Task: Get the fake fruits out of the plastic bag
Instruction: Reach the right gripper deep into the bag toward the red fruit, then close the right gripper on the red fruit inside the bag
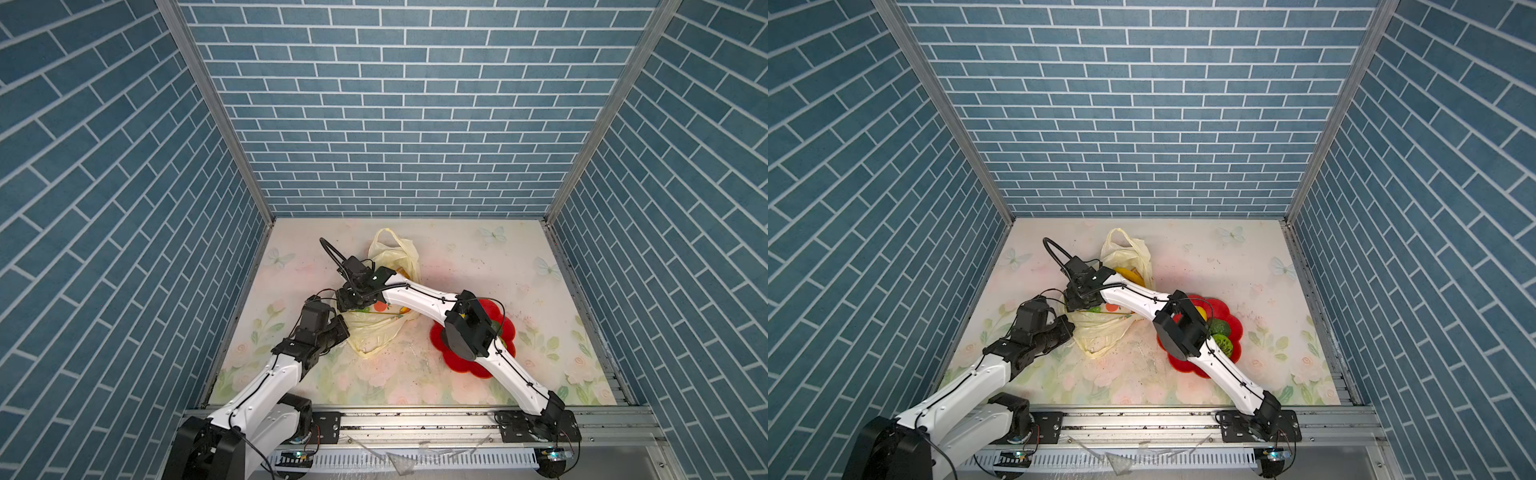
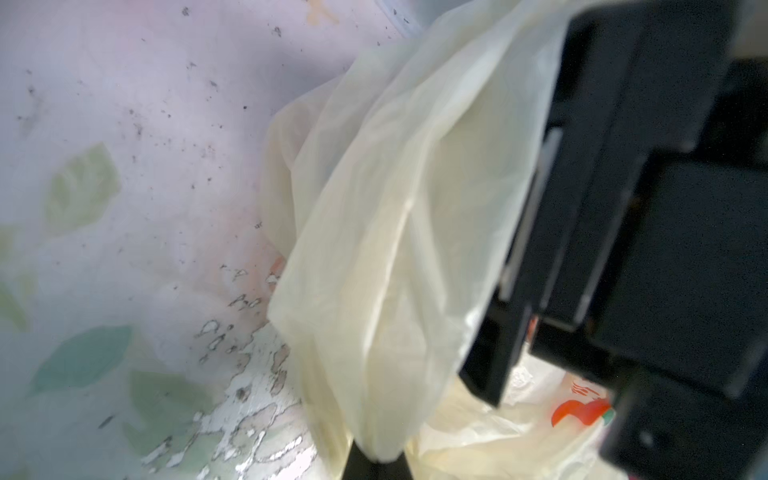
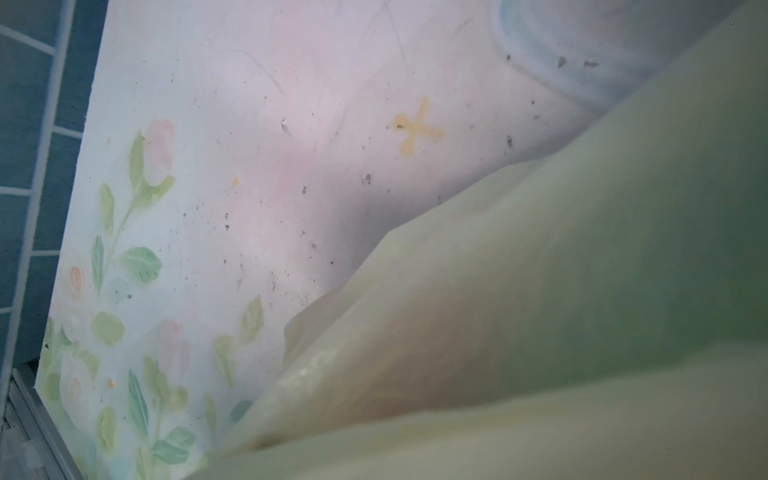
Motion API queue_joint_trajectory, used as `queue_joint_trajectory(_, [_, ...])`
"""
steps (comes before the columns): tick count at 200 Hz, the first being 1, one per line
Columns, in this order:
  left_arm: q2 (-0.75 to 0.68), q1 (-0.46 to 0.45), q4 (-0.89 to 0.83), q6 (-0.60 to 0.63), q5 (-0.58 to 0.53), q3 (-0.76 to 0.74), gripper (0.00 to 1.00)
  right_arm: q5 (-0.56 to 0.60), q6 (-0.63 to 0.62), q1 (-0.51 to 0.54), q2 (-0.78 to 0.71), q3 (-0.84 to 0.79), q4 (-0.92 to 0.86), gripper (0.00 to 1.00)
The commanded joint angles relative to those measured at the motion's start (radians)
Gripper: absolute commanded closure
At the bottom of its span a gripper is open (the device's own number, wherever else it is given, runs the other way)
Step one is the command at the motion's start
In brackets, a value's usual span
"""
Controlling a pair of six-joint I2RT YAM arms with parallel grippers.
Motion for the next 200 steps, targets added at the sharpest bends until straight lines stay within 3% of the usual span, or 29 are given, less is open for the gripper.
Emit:
queue_joint_trajectory(1, [-0.001,-0.007,-0.02,-0.001,-0.003,-0.012,1.0,0.034,-0.018,-0.001,0.042,0.053,-0.055,0.37])
queue_joint_trajectory(80, [-0.001,-0.006,-0.032,0.007,-0.028,-0.015,1.0,0.086,-0.057,-0.008,0.013,0.019,-0.028,0.52])
queue_joint_trajectory(142, [0.035,-0.003,-0.049,0.054,-0.084,0.022,1.0,0.064,-0.09,-0.008,-0.14,-0.144,0.055,0.52])
queue_joint_trajectory(200, [0.091,0.055,-0.017,0.114,-0.076,0.061,1.0,0.053,-0.115,-0.008,-0.27,-0.285,0.094,0.52])
